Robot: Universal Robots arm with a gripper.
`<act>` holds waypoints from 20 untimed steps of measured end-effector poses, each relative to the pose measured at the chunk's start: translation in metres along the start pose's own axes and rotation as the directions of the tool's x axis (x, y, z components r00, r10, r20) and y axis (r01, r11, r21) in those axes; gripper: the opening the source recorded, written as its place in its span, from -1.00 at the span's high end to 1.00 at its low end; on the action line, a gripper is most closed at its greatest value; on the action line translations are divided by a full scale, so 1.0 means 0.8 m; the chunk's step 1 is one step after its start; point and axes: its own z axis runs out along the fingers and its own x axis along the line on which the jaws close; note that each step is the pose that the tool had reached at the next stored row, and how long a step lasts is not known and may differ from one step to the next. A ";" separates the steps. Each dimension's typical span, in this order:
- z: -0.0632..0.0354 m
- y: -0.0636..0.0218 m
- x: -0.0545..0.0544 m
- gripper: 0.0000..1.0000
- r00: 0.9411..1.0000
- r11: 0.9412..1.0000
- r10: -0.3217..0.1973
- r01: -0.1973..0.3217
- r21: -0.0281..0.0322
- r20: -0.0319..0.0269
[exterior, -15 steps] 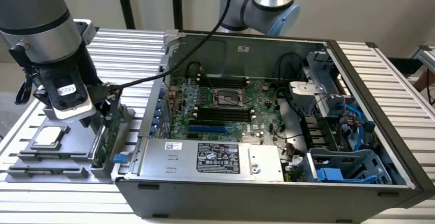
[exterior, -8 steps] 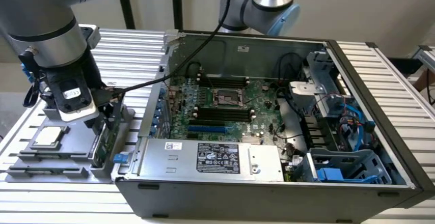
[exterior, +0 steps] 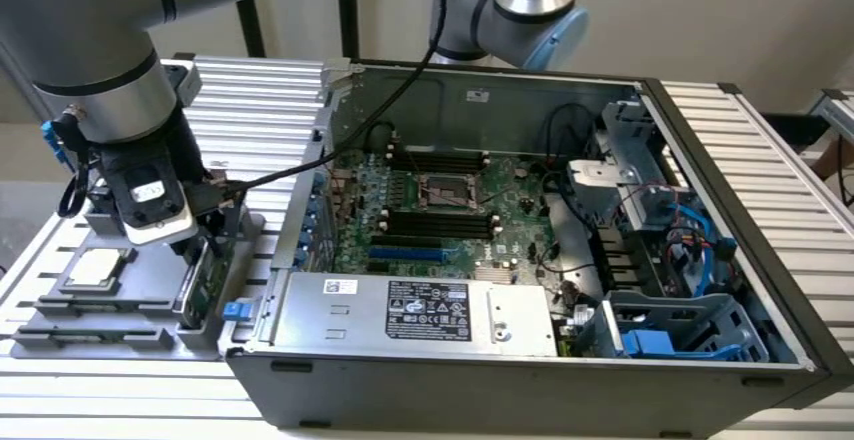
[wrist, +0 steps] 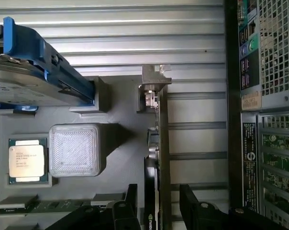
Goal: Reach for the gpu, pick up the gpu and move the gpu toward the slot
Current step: 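Pick up the gpu and move the gpu toward the slot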
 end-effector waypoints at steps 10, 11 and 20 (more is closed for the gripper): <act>0.013 0.005 0.004 0.04 1.000 1.000 0.000 0.000 0.012 0.000; 0.014 0.005 0.004 0.08 1.000 1.000 0.000 0.000 0.012 0.000; 0.018 0.007 0.004 0.22 1.000 1.000 0.000 0.000 0.021 0.001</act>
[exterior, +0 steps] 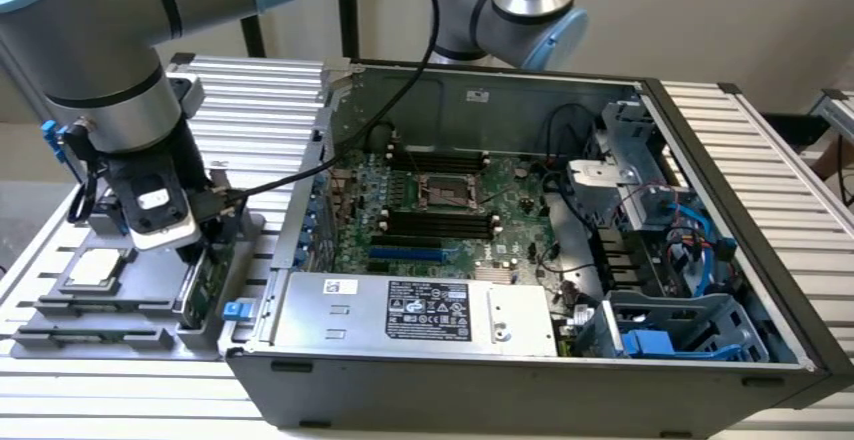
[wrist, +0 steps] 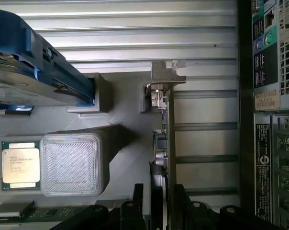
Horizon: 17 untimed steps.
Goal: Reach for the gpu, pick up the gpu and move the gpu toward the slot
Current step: 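Pick up the gpu and move the gpu toward the slot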
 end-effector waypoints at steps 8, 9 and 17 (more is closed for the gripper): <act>0.001 0.003 0.000 0.22 1.000 1.000 0.000 0.000 0.002 0.000; 0.001 0.003 0.000 0.26 1.000 1.000 0.000 0.000 0.002 0.000; 0.002 0.004 0.000 0.47 1.000 1.000 0.000 0.000 0.003 0.000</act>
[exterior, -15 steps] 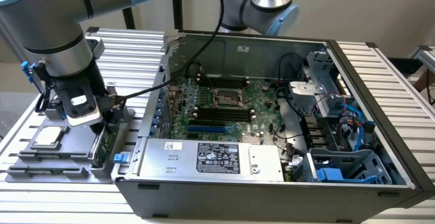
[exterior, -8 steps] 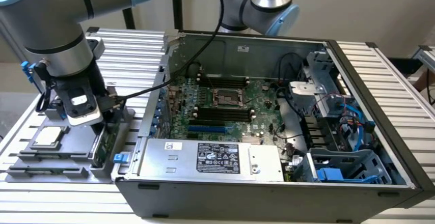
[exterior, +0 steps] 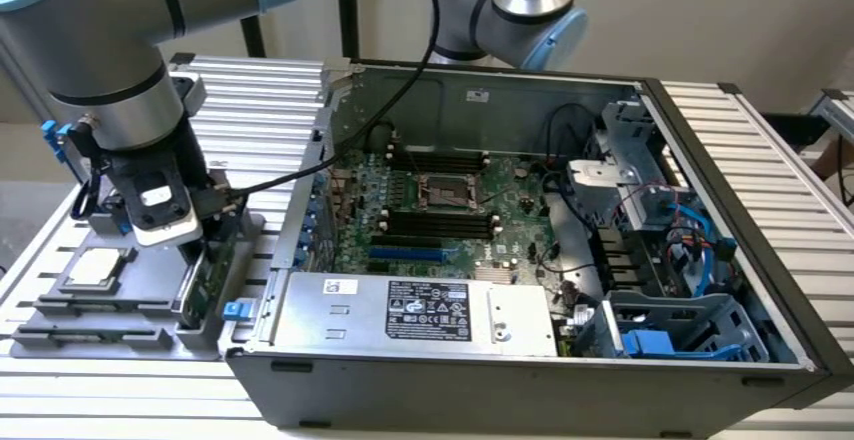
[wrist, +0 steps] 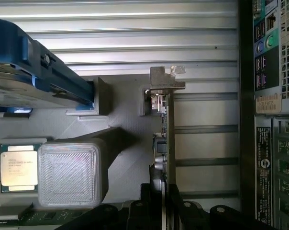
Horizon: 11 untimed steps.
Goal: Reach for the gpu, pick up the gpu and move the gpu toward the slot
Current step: 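Pick up the gpu and move the gpu toward the slot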
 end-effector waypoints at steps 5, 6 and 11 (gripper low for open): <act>0.000 0.000 0.000 0.47 1.000 1.000 0.000 0.000 0.000 0.000; 0.000 0.000 0.000 0.47 1.000 1.000 0.000 0.000 0.000 0.000; -0.009 0.000 0.000 0.47 1.000 1.000 0.000 0.000 0.000 0.000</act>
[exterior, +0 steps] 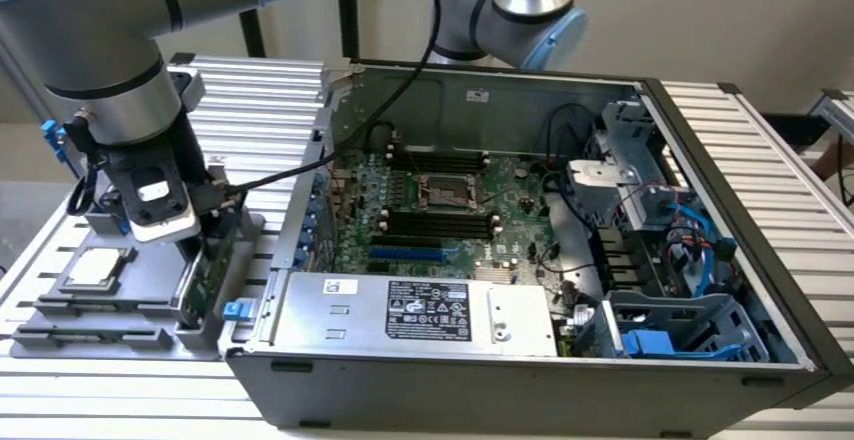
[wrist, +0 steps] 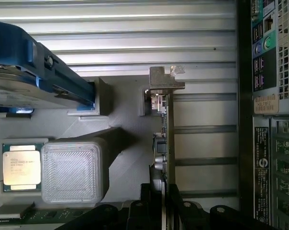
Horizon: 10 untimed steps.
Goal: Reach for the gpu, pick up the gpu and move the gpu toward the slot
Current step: 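Pick up the gpu and move the gpu toward the slot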
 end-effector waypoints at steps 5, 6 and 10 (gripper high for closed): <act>-0.021 0.000 0.000 0.47 1.000 1.000 0.000 0.000 0.000 0.000; -0.026 0.000 0.000 0.47 1.000 1.000 0.000 0.000 0.000 0.000; -0.049 0.000 -0.001 0.47 1.000 1.000 0.000 0.000 0.000 0.000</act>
